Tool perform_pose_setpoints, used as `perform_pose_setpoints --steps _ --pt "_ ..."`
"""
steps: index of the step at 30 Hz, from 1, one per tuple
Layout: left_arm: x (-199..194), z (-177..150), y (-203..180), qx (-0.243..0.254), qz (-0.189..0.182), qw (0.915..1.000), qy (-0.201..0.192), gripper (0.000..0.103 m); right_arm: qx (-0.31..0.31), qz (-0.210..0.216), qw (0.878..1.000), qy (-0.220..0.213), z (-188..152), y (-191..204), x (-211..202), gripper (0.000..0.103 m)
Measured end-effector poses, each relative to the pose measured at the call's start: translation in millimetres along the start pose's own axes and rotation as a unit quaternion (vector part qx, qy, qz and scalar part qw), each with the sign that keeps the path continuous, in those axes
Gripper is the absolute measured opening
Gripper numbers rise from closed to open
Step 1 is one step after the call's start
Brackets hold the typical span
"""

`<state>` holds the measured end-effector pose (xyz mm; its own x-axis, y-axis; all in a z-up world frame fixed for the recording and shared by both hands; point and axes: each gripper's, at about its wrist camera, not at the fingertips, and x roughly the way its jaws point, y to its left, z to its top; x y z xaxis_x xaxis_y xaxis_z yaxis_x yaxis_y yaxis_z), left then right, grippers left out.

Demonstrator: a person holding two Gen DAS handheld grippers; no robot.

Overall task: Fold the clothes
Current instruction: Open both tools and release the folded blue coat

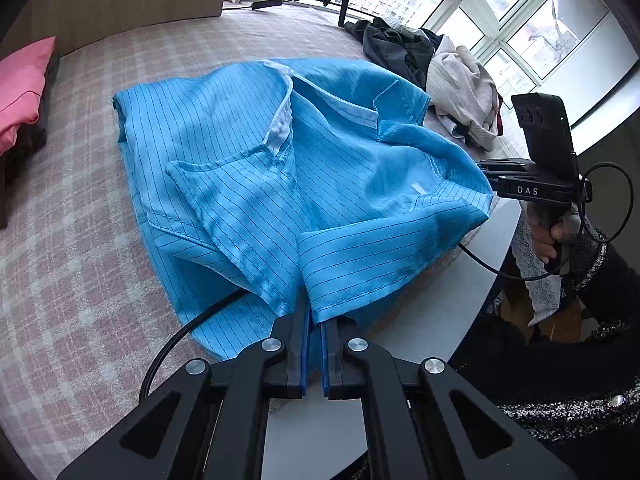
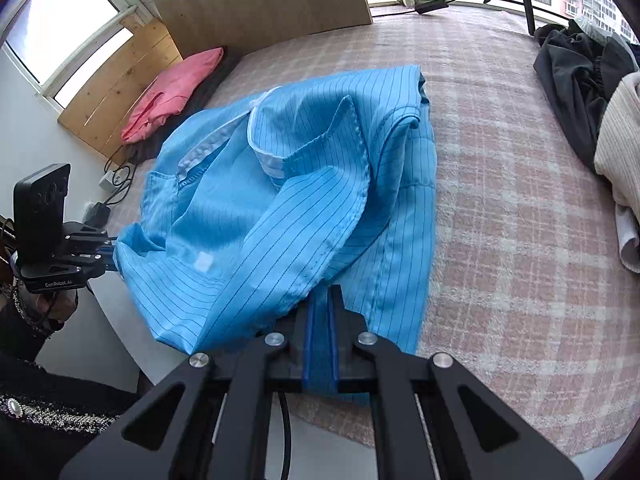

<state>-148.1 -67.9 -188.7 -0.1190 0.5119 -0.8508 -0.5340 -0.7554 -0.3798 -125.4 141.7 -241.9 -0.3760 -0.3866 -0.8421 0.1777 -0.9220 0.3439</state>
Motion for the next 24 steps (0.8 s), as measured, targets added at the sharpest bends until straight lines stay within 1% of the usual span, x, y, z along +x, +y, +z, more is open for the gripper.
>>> perform_pose_setpoints --steps 1,2,3,4,5,7,8,9,10,11,12,13,14,15,16,18,20,21,23,24 --pt "-3.1 -3.1 -0.3 -0.001 0.0 1.0 0.009 0.005 0.001 0.002 1.0 0.009 -5.8 0.5 1.3 0.007" --pt "-6.1 -6.2 -0.6 -0.002 0.001 0.9998 0.019 0.005 0.0 0.014 1.0 0.025 -10.8 2.7 2.6 0.007" --pt "-9.2 -9.3 -1.0 -0.003 0.001 0.9996 0.028 0.01 -0.009 0.019 0.999 0.042 -17.0 7.8 -0.7 0.007" --pt "-12.2 -12.4 -1.3 -0.004 0.001 0.9993 0.037 0.019 -0.019 0.022 0.998 0.059 -23.4 13.2 -4.4 0.008" --pt "-15.3 -15.5 -1.6 -0.006 0.001 0.9989 0.046 0.022 -0.029 0.026 0.996 0.076 -29.7 18.5 -8.1 0.008" --pt "-37.1 -22.0 -2.9 -0.009 0.006 0.999 0.042 0.023 -0.039 0.034 0.996 0.073 -38.7 24.2 -34.2 0.008" --pt "-48.9 -24.2 -3.4 -0.013 0.009 0.9992 0.036 0.024 -0.03 0.038 0.997 0.058 -38.9 23.1 -49.9 0.011" --pt "-60.8 -26.4 -4.0 -0.017 0.012 0.9994 0.029 0.028 -0.019 0.043 0.998 0.041 -38.7 21.7 -65.8 0.015" --pt "-71.1 -23.6 -2.1 -0.027 0.006 0.9995 0.019 0.029 -0.008 0.047 0.999 0.024 -38.5 20.2 -81.7 0.029" --pt "-81.7 -16.5 -0.9 -0.033 -0.003 0.9994 0.005 0.029 0.007 0.061 0.998 0.009 -33.5 18.8 -92.0 0.042" --pt "-91.3 -9.1 0.5 -0.033 -0.009 0.9993 -0.013 0.031 0.022 0.076 0.997 -0.005 -28.0 17.4 -101.6 0.043" --pt "-100.6 -1.8 1.8 -0.033 -0.015 0.9989 -0.031 0.037 0.027 0.092 0.995 -0.021 -22.0 18.5 -102.8 0.043" --pt "-99.5 6.6 1.3 -0.028 -0.007 0.9987 -0.041 0.042 0.032 0.109 0.993 -0.036 -15.9 20.0 -103.2 0.043" --pt "-96.8 15.2 0.6 -0.023 0.003 0.9985 -0.049 0.049 0.037 0.125 0.99 -0.052 -9.8 21.4 -103.6 0.044" --pt "-85.4 20.6 1.9 -0.024 0.01 0.9987 -0.044 0.05 0.037 0.106 0.992 -0.055 -3.6 23.4 -94.4 0.045" --pt "-56.7 28.4 5.0 -0.031 0.023 0.9988 -0.03 0.049 0.022 0.036 0.999 -0.033 1.4 23.4 -63.2 0.046" --pt "-22.8 33.1 6.9 -0.04 0.036 0.9985 -0.013 0.047 0.007 -0.034 0.999 -0.011 6.1 23.1 -31.5 0.046" --pt "-9.0 33.4 7.5 -0.037 0.039 0.9985 -0.004 0.047 0.011 -0.046 0.999 0.008 5.8 19.2 -16.2 0.046" --pt "13.8 25.9 7.4 -0.022 0.037 0.9989 0.02 0.047 0.028 -0.035 0.998 0.034 0.6 11.8 5.6 0.046" --pt "24.3 20.6 8.8 -0.021 0.041 0.9982 0.039 0.047 0.034 -0.032 0.998 0.043 -2.1 10.1 14.5 0.046"
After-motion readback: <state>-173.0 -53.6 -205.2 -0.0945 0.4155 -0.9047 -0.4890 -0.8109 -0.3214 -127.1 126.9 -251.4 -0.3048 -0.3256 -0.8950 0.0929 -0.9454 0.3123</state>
